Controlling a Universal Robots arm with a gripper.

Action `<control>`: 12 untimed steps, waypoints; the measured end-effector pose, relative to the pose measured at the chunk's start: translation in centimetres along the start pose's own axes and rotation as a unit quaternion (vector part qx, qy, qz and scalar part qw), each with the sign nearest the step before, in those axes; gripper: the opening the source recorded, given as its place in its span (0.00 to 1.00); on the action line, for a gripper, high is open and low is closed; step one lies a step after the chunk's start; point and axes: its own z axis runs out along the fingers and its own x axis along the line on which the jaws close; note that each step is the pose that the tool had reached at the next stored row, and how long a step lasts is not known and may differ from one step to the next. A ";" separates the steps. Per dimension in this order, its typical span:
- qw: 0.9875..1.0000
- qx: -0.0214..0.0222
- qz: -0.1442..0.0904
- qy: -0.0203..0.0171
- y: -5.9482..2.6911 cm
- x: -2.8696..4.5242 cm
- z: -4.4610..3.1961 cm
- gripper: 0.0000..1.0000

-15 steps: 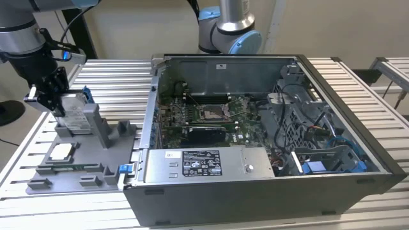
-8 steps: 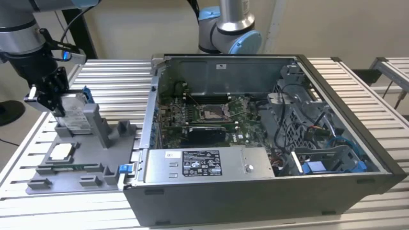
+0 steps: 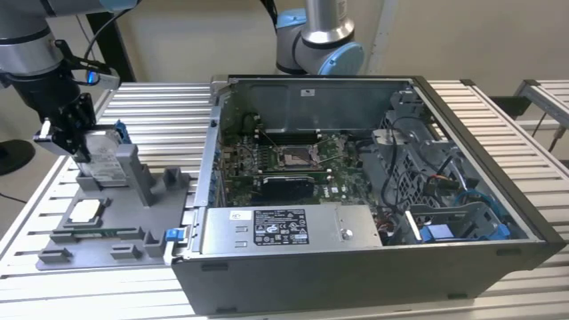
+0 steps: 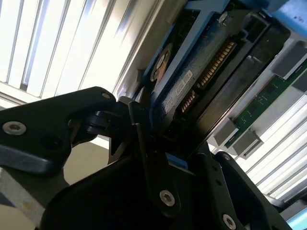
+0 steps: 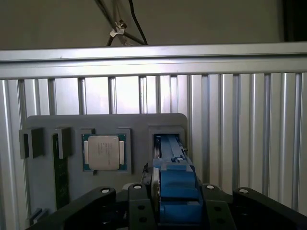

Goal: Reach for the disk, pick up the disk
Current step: 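Pick up the disk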

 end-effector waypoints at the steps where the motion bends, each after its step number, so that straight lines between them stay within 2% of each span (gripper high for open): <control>1: 1.000 0.000 0.000 0.000 0.00 0.00 0.01 0.00; 12: 1.000 0.000 0.000 0.000 0.00 0.00 -0.05 0.00</control>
